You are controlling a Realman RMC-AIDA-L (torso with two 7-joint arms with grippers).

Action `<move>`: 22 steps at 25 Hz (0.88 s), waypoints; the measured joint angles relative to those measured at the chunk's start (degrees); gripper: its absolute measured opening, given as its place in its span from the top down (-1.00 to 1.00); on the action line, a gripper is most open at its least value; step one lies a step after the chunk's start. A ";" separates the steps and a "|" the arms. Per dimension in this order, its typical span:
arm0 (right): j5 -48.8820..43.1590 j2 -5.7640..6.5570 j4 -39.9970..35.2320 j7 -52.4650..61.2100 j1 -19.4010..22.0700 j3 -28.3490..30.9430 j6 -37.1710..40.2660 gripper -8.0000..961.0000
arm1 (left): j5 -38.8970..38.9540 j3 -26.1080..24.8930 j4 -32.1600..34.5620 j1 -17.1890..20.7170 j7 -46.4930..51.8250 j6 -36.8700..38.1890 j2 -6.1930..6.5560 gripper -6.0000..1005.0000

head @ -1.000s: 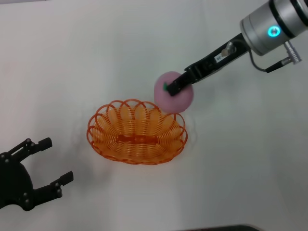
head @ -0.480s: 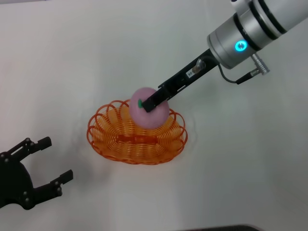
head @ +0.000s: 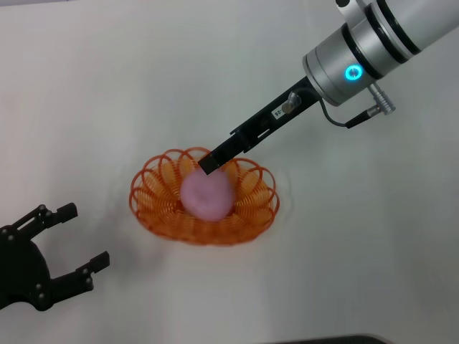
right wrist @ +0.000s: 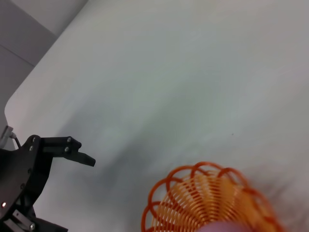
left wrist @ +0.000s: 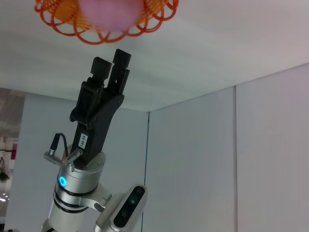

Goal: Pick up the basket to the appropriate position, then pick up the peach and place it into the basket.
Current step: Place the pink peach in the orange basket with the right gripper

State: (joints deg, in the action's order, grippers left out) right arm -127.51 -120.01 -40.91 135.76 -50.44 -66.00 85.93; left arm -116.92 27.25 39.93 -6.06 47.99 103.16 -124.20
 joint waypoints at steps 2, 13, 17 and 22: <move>0.09 0.02 0.26 -0.27 0.04 0.02 -0.02 -0.15 | 0.00 0.01 -0.03 -0.02 0.00 -0.04 0.01 -0.74; 9.55 0.70 -1.17 -11.81 7.28 3.37 1.26 -0.38 | 0.36 -0.30 -1.29 -0.20 0.67 0.37 0.00 -0.74; 14.22 0.91 -1.28 -21.89 12.72 8.68 4.34 -0.37 | 0.38 -1.23 -2.87 -0.90 1.76 0.52 0.14 -0.74; 18.22 0.59 -0.85 -40.29 20.71 13.87 9.66 -0.37 | 0.34 -1.42 -3.77 -1.35 3.36 0.55 0.18 -0.74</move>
State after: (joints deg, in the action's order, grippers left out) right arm -109.30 -119.42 -41.75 95.47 -29.73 -52.14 95.59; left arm -116.58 25.83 36.16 -7.41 51.34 103.71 -124.02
